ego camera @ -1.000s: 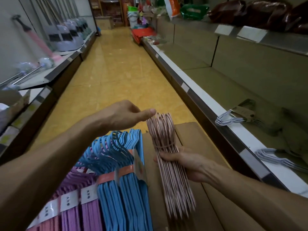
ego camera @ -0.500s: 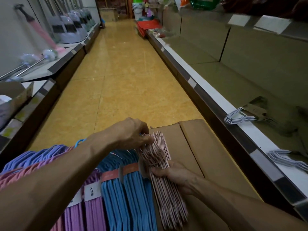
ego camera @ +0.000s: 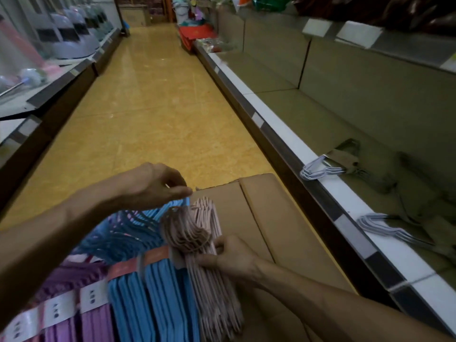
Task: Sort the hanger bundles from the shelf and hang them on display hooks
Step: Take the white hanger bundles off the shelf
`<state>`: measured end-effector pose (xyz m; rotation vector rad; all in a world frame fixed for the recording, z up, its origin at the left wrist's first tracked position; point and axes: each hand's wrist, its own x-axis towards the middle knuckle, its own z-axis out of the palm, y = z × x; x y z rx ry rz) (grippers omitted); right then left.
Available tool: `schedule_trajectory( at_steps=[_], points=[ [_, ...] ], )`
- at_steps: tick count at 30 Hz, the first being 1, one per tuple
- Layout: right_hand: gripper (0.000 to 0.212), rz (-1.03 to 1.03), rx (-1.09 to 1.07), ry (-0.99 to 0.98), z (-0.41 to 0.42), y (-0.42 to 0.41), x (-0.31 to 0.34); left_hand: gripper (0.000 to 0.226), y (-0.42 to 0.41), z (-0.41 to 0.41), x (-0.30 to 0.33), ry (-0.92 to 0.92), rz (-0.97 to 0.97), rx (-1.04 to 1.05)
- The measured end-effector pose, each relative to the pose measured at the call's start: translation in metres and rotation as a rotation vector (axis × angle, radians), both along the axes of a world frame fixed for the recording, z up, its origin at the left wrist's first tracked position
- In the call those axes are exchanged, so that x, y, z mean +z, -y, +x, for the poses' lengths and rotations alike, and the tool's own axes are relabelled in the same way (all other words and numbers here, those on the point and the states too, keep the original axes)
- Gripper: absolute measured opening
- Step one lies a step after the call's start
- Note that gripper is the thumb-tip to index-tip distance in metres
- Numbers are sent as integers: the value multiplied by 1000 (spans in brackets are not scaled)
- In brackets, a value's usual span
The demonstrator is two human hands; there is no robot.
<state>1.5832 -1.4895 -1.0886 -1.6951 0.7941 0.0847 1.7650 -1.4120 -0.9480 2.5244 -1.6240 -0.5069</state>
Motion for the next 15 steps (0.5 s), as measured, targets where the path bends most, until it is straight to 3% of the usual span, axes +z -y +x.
schedule_trajectory(
  at_steps=[7, 10, 15],
  points=[
    [8, -201, -35, 114, -69, 41, 43, 29, 27, -37, 4, -576, -469, 118],
    [12, -89, -183, 182, -96, 68, 57, 29, 41, -60, 2, -656, -515, 93],
    [21, 97, -615, 228, -111, 135, 76, 25, 68, -86, -2, -710, -569, 88]
  ],
)
